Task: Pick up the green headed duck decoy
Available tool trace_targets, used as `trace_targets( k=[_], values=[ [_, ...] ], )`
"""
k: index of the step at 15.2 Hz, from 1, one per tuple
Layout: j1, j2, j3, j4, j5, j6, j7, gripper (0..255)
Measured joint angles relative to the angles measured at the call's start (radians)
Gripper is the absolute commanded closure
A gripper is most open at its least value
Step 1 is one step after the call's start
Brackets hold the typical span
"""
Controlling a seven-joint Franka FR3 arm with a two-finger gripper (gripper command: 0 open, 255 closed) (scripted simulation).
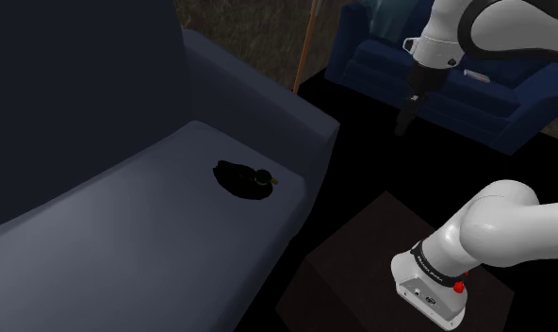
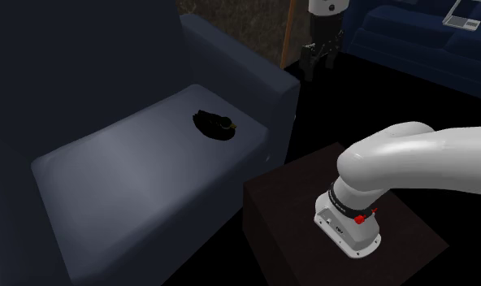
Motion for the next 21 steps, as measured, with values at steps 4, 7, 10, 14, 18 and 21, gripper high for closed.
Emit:
trace_targets(
  k=[4, 7, 10, 14, 18, 21],
  values=[
    [0.010, 0.049, 0.023, -0.016, 0.016, 0.067, 0.029, 0],
    [0.020, 0.124, 0.048, -0.032, 0.030, 0.162, 0.063, 0],
    [0.030, 0.207, 0.075, -0.042, 0.041, 0.260, 0.099, 0],
    [0.041, 0.341, 0.114, -0.023, 0.047, 0.381, 0.150, 0],
    [0.046, 0.484, 0.150, 0.013, 0.037, 0.493, 0.203, 0],
    [0.052, 0.593, 0.176, 0.052, 0.019, 0.565, 0.251, 0]
  ],
)
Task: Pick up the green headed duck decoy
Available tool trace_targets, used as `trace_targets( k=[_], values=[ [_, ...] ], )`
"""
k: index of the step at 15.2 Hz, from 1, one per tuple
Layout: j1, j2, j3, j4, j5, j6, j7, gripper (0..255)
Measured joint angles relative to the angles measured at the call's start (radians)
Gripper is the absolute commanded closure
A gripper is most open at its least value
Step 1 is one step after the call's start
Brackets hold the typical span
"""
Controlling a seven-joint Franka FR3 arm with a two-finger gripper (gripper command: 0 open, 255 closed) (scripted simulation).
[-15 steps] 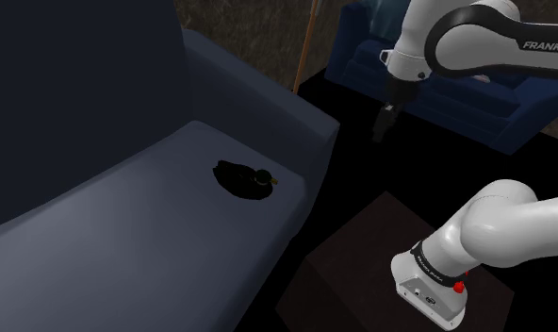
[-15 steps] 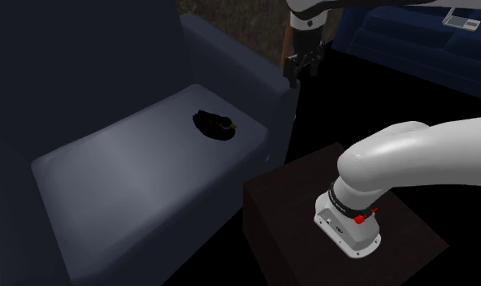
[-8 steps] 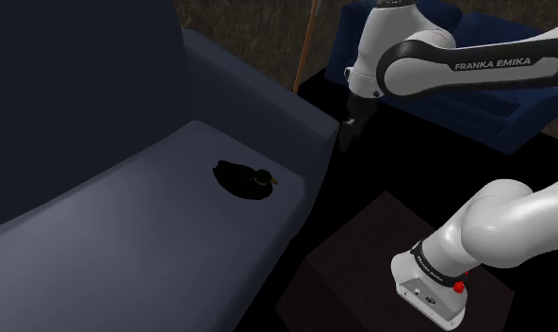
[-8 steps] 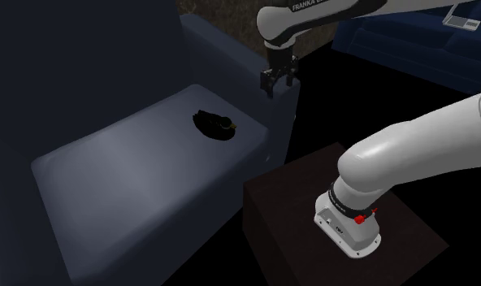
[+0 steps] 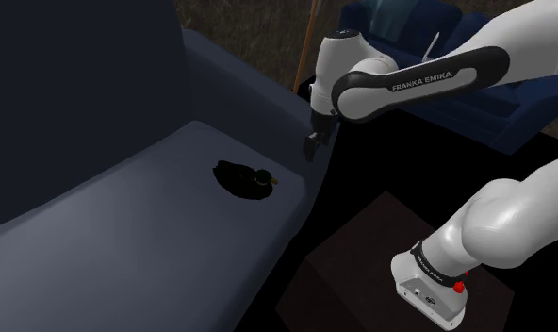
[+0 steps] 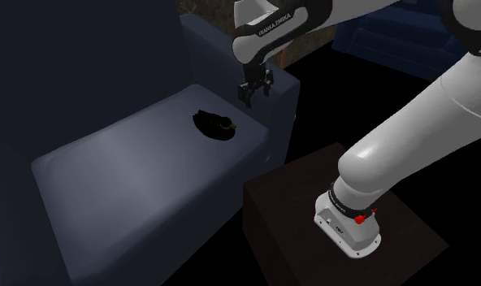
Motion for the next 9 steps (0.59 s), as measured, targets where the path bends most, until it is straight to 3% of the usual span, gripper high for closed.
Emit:
trace_targets(
  k=[9],
  values=[
    [0.029, 0.343, 0.038, 0.197, -0.108, 0.146, 0.140, 0]
  ],
)
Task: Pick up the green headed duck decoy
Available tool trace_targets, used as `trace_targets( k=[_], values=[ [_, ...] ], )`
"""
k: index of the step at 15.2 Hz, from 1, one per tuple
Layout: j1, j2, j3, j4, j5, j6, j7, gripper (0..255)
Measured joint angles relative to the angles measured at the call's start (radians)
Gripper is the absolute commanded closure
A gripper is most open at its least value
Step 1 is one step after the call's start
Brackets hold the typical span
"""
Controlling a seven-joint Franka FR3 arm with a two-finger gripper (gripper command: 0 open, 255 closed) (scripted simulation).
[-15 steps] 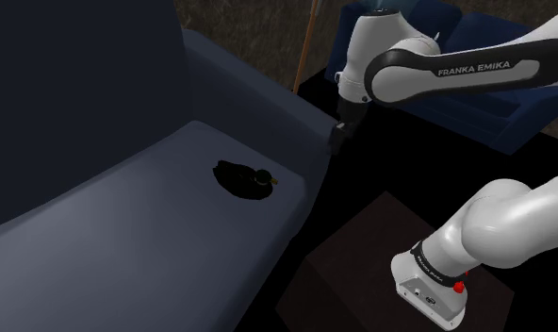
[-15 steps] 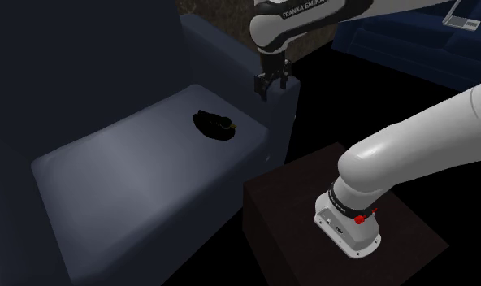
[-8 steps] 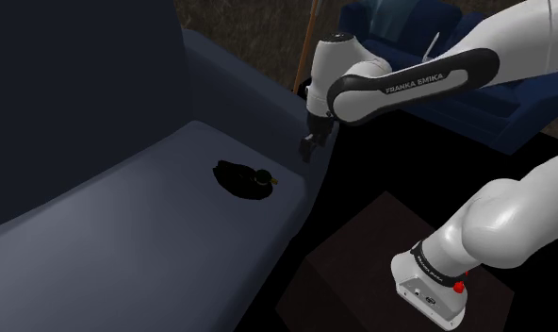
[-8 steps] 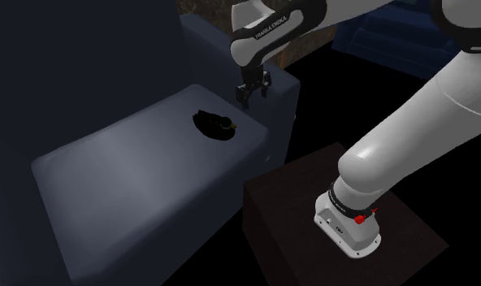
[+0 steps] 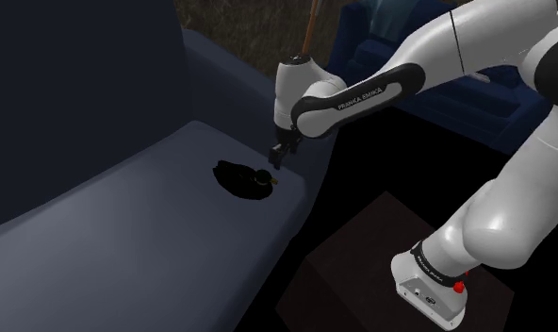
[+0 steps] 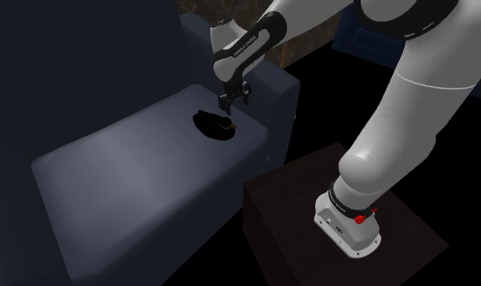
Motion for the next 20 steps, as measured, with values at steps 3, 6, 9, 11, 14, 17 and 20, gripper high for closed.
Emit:
trace_targets(
  k=[3, 6, 9, 11, 14, 17, 20],
  values=[
    [0.023, 0.119, -0.001, 0.089, -0.043, 0.027, 0.047, 0],
    [0.050, 0.226, -0.009, 0.178, -0.078, 0.045, 0.084, 0],
    [0.059, 0.270, -0.015, 0.203, -0.093, 0.063, 0.097, 0],
    [0.061, 0.292, -0.021, 0.204, -0.103, 0.084, 0.103, 0],
    [0.067, 0.325, -0.028, 0.207, -0.116, 0.111, 0.115, 0],
    [0.069, 0.331, -0.030, 0.207, -0.119, 0.118, 0.118, 255],
    [0.069, 0.331, -0.030, 0.206, -0.119, 0.118, 0.119, 255]
  ],
)
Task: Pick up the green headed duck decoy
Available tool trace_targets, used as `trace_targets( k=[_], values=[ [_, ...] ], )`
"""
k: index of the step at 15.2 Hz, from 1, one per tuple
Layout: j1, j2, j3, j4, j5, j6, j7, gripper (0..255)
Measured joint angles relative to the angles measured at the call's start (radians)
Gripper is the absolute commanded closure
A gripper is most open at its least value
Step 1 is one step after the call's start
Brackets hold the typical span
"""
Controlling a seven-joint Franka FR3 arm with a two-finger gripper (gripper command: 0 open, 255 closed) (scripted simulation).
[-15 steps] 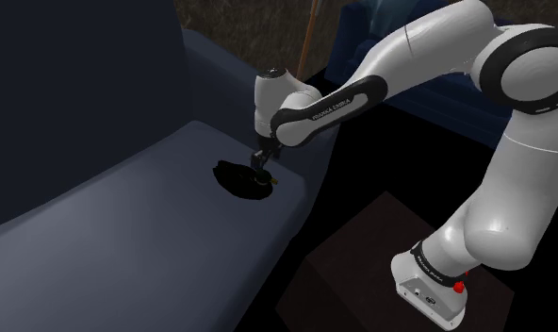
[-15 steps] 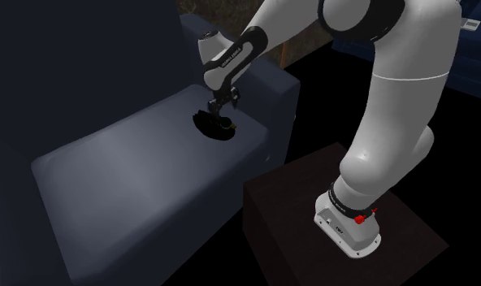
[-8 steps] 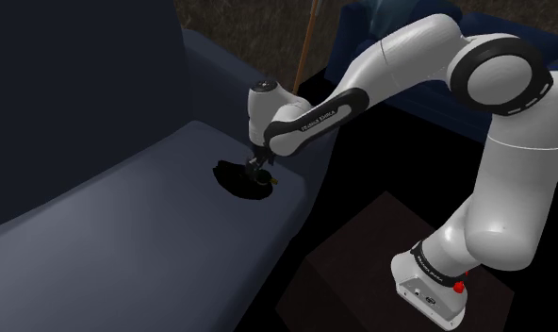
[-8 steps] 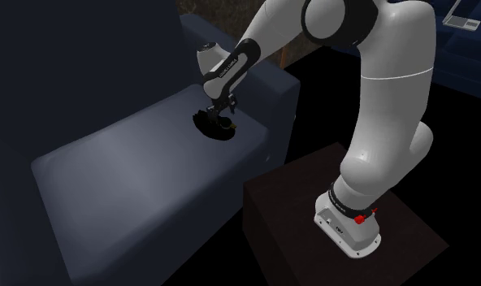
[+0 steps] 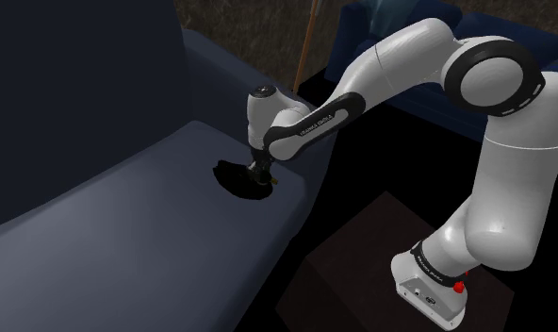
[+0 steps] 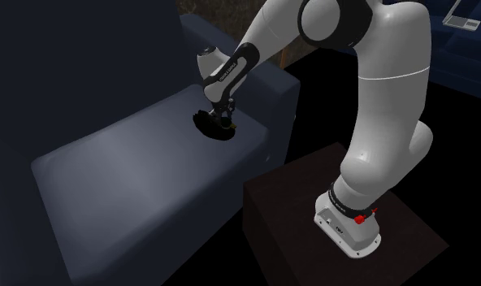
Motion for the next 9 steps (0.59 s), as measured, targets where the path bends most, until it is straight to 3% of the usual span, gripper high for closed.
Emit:
trace_targets(
  k=[9],
  values=[
    [-0.005, -0.029, 0.008, -0.001, 0.013, -0.028, -0.011, 255]
  ],
)
